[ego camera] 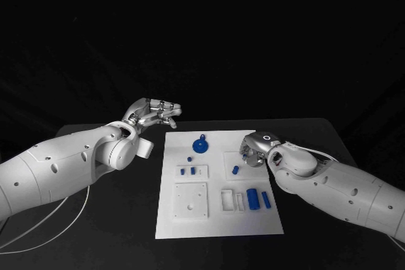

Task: Assemble the parts on the task board

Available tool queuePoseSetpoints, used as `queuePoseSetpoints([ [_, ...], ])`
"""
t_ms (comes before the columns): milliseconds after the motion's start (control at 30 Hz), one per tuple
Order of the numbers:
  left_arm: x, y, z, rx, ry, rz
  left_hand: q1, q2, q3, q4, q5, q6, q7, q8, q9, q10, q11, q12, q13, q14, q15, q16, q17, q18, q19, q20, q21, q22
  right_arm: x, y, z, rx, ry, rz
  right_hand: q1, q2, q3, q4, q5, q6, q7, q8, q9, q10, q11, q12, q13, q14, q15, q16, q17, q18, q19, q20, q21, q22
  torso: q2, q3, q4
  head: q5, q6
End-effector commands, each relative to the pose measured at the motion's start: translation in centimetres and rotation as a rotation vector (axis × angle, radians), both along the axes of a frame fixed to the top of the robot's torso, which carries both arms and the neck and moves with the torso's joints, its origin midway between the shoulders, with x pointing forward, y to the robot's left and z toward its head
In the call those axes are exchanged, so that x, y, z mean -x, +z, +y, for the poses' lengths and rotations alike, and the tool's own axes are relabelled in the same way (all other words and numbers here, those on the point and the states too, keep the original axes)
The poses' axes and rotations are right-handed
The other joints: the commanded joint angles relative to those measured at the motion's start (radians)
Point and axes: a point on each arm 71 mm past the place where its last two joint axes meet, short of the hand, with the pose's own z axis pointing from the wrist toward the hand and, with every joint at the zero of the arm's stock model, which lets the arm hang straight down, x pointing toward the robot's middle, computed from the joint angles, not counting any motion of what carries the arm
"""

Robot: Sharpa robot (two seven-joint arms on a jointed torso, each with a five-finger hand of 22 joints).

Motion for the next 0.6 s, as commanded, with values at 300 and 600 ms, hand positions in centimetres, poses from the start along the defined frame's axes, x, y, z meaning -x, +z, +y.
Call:
queuePoseSetpoints([
  [300, -0.01, 0.04, -0.08, -0.002, -0.019, 0.005, 0.001, 0.011, -0.008, -0.001, 0.002, -0.001, 0.001, 0.001, -0.001, -0.009, 0.002, 0.0, -0.001, 0.002, 0.005, -0.003, 0.002, 0.006, 0.004, 0.004, 0.004, -0.002, 0.2, -0.07, -0.04, 0.069, -0.035, -0.037, 0.011, 0.043, 0.033, -0.05, -0.004, 0.06, -0.015, -0.004, 0.041, 0.074, -0.02, 0.005, 0.009, 0.011, -0.025, -0.004, 0.008, -0.008, 0.007, -0.027, 0.006, 0.051, 0.0, 0.0003, -0.0008, 0.0, -0.004],
  [600, -0.04, 0.01, 0.06, -0.018, -0.02, 0.002, 0.001, 0.01, -0.013, -0.001, 0.002, -0.005, 0.003, -0.001, -0.001, -0.016, 0.005, 0.0, -0.001, 0.0, 0.006, -0.003, 0.004, 0.006, 0.003, 0.005, 0.004, -0.004, 0.24, 0.13, 0.02, 0.066, -0.043, -0.069, 0.014, 0.044, 0.033, -0.05, -0.005, 0.06, -0.016, -0.004, 0.055, 0.076, -0.021, 0.006, 0.008, 0.014, -0.026, -0.015, 0.023, -0.013, 0.008, -0.03, -0.011, 0.089, 0.0, -0.0002, -0.0008, -0.001, -0.007],
])
